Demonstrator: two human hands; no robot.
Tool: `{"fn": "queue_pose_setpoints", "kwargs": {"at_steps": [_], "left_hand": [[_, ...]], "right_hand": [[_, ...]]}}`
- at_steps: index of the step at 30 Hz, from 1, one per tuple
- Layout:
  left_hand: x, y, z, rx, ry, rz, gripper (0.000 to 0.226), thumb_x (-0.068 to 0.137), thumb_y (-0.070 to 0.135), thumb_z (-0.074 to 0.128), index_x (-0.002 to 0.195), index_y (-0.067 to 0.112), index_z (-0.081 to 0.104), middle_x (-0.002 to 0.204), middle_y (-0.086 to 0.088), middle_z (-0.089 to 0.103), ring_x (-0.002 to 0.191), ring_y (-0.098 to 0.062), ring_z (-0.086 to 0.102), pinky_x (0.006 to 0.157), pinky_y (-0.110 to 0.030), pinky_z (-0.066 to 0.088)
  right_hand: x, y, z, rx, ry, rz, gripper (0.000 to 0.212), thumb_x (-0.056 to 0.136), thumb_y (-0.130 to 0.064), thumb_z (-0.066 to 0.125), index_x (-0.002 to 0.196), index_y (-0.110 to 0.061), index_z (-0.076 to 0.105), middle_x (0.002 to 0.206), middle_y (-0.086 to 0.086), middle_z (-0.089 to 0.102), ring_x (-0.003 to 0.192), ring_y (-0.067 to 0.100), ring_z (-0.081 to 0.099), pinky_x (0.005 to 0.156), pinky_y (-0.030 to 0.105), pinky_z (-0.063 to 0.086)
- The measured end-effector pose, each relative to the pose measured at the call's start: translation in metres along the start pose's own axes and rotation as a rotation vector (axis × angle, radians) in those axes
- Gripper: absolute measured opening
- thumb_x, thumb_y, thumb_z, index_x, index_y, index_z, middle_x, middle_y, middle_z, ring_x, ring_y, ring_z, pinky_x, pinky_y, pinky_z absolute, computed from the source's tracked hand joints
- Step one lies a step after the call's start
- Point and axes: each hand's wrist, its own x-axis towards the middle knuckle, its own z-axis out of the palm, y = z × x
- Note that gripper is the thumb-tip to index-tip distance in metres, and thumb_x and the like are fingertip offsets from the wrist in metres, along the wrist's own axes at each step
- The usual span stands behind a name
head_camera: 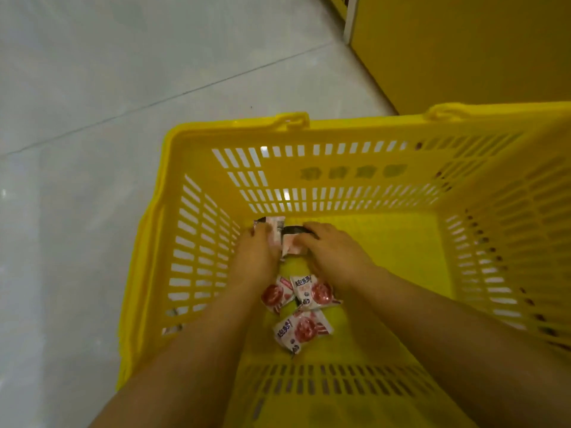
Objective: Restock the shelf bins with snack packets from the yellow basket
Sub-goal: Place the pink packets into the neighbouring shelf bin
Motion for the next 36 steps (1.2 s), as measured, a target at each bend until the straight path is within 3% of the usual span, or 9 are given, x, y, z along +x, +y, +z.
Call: {"fn": "queue_pose_setpoints", "kwargs": {"at_steps": [6,10,14,16,21,25,29,32,36], "left_hand": [[0.012,0.009,0.013,-0.168,0.078,0.051,0.052,0.086,0.025,0.069,0.130,0.015,0.044,0.124,-0.007,0.046,0.110,-0.024,0.049,0.088,-0.034,0.047],[0.012,0.022,0.012,-0.257,0.164,0.252,0.048,0.089,0.025,0.067,0.131,0.021,0.044,0.110,0.000,0.051,0.096,-0.016,0.055,0.073,-0.028,0.045],[0.008,0.018,0.019,0.000,-0.135,0.395,0.044,0.083,0.040,0.069,0.122,0.024,0.055,0.125,0.002,0.045,0.111,-0.016,0.047,0.091,-0.029,0.044],[0.004,0.016,0.019,-0.061,-0.263,0.331,0.045,0.083,0.052,0.064,0.121,0.027,0.059,0.130,0.004,0.041,0.117,-0.012,0.043,0.096,-0.030,0.042],[0.006,0.018,0.018,0.045,-0.275,0.227,0.071,0.084,0.031,0.071,0.144,0.023,0.035,0.142,-0.003,0.038,0.131,-0.023,0.038,0.105,-0.037,0.039],[0.010,0.028,0.014,0.028,-0.353,0.056,0.059,0.079,0.033,0.076,0.129,0.017,0.051,0.121,-0.004,0.060,0.108,-0.023,0.058,0.089,-0.041,0.052],[0.011,0.039,0.008,-0.379,-0.381,-0.027,0.029,0.086,0.024,0.070,0.110,0.014,0.057,0.100,-0.003,0.068,0.075,-0.011,0.067,0.057,-0.022,0.052],[0.010,0.050,0.001,-0.757,-0.479,-0.124,0.024,0.094,0.024,0.059,0.116,0.018,0.055,0.098,-0.002,0.072,0.077,-0.011,0.071,0.063,-0.024,0.058],[0.011,0.051,-0.007,-0.829,-0.553,-0.187,0.021,0.098,0.020,0.049,0.119,0.024,0.055,0.090,0.002,0.074,0.081,-0.018,0.072,0.077,-0.039,0.059]], "right_hand": [[-0.003,0.025,0.008,0.011,0.071,0.117,0.041,0.083,-0.035,0.066,0.115,-0.017,0.048,0.114,0.005,0.054,0.105,0.024,0.049,0.079,0.033,0.042],[-0.021,0.045,-0.007,0.527,0.089,0.252,0.034,0.085,-0.030,0.060,0.116,-0.020,0.050,0.092,0.003,0.065,0.078,0.021,0.060,0.059,0.032,0.044],[-0.033,0.076,-0.015,0.818,0.133,0.545,0.016,0.095,-0.021,0.050,0.106,-0.018,0.061,0.098,0.009,0.068,0.082,0.023,0.063,0.065,0.027,0.046],[-0.040,0.083,-0.012,0.855,0.095,0.600,0.020,0.095,-0.026,0.055,0.108,-0.014,0.062,0.104,0.007,0.068,0.093,0.023,0.065,0.075,0.030,0.048],[-0.043,0.080,-0.008,0.940,0.025,0.587,0.027,0.085,-0.020,0.072,0.107,-0.008,0.062,0.105,0.008,0.070,0.090,0.021,0.068,0.081,0.034,0.054],[-0.041,0.079,-0.015,1.175,-0.022,0.598,0.022,0.082,-0.008,0.072,0.101,-0.009,0.061,0.106,0.014,0.070,0.090,0.022,0.070,0.086,0.040,0.055],[-0.038,0.072,-0.026,1.291,-0.033,0.584,0.034,0.080,-0.003,0.073,0.111,-0.006,0.058,0.109,0.016,0.069,0.096,0.029,0.069,0.094,0.047,0.051],[-0.035,0.057,-0.034,1.319,-0.020,0.508,0.038,0.083,-0.005,0.070,0.118,-0.004,0.057,0.112,0.015,0.068,0.098,0.027,0.068,0.092,0.044,0.053],[-0.034,0.046,-0.048,1.133,0.002,0.352,0.032,0.089,0.001,0.059,0.120,-0.009,0.059,0.111,0.012,0.068,0.088,0.011,0.066,0.074,0.022,0.056]]}}
